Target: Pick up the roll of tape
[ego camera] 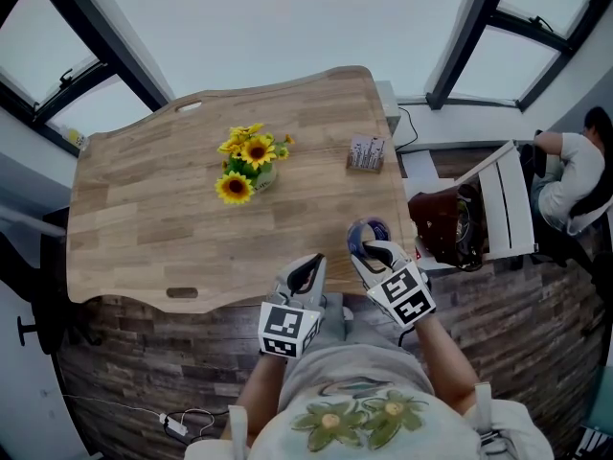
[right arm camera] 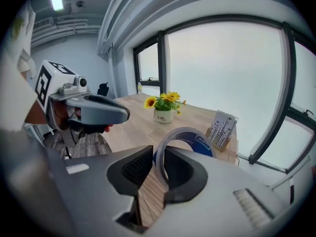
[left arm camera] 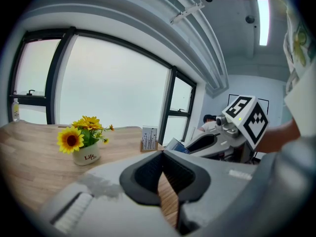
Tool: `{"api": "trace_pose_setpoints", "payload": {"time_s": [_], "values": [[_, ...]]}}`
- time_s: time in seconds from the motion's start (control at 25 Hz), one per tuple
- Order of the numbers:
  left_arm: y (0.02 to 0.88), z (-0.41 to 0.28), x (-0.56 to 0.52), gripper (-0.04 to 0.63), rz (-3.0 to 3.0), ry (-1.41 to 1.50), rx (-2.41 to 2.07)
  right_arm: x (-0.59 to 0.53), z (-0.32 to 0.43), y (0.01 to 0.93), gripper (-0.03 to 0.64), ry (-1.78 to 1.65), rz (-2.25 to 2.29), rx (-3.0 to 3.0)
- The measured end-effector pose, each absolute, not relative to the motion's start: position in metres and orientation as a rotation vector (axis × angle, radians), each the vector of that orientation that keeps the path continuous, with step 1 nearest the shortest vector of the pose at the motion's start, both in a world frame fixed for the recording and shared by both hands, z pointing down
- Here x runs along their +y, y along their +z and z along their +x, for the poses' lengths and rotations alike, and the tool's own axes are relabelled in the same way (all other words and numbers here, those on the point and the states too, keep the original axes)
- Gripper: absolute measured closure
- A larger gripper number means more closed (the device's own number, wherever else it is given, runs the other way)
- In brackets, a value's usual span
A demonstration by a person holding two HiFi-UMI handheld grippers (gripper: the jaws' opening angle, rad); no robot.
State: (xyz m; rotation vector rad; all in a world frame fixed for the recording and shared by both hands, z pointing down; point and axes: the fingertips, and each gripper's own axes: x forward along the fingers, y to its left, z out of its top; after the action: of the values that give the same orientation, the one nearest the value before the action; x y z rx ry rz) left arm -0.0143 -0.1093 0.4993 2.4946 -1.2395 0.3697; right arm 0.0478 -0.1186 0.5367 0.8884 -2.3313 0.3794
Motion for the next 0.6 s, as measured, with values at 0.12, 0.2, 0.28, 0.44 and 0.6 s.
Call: {"api": "trace_pose_setpoints", "payload": {"time_s": [0.12,0.2,0.28,0.44,0.6], "values": [[0.496,-0.014,-0.108,0.591,2.497,0.356,-1.242,-0.118,0.048,0.530,0.545,0.405,0.908,-2.361],[0.495,-0.013,-0.107,0.591,2.503,0.348,-1.244,-0.117,0.049,0.525,0.546,0.423,0.924,-2.385],[0.493,-0.012,-0.106,0.591,2.507,0.344,-1.241,-0.117,0.049,0.520,0.548,0.443,0.940,-2.408],[0.490,-0.011,-0.105,0.591,2.515,0.336,-1.236,-0.114,0.048,0.510,0.549,0.498,0.966,-2.445],[0.489,-0.011,-0.102,0.591,2.522,0.328,-1.235,-0.110,0.048,0.503,0.549,0.590,0.983,-2.484]]}}
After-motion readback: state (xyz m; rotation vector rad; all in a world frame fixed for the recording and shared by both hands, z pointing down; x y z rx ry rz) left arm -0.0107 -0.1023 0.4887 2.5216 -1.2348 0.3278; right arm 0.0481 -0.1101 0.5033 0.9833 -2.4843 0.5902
